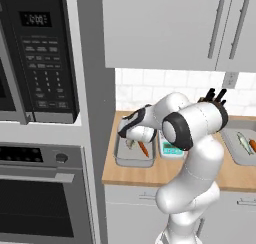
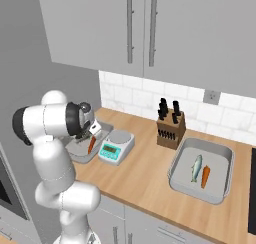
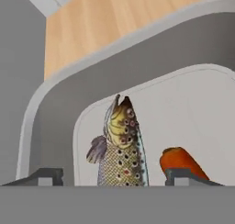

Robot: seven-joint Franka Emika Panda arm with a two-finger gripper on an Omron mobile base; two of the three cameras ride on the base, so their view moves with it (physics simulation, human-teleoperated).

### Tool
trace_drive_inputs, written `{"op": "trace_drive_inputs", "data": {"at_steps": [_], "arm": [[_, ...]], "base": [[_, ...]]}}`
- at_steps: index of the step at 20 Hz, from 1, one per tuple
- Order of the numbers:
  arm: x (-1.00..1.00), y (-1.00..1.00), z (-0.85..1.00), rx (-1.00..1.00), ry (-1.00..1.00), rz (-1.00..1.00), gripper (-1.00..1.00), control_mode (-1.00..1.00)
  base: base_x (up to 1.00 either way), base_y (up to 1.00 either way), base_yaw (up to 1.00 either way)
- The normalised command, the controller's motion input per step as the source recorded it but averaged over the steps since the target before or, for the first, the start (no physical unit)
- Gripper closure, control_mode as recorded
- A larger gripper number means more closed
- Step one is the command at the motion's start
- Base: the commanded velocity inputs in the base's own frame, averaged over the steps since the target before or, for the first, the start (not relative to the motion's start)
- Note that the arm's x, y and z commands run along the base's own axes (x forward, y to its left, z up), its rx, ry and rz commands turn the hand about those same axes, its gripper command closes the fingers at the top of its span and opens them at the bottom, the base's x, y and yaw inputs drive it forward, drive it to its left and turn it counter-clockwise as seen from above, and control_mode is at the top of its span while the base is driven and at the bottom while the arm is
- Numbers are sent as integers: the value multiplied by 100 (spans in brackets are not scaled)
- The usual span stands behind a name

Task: Place one carrot and one fish in each tupperware on the nearby counter, to pack two identical lunches.

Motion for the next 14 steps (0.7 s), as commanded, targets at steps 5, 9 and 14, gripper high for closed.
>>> {"op": "trace_drive_inputs", "data": {"at_steps": [5, 9, 14], "arm": [[-60, -56, 62, 9, -12, 0, -100, -100], [-87, -60, 89, 14, -16, 0, -100, -100], [-100, -77, 54, 16, -7, -1, -100, -100]], "base": [[0, 0, 0], [0, 0, 0], [0, 0, 0]]}}
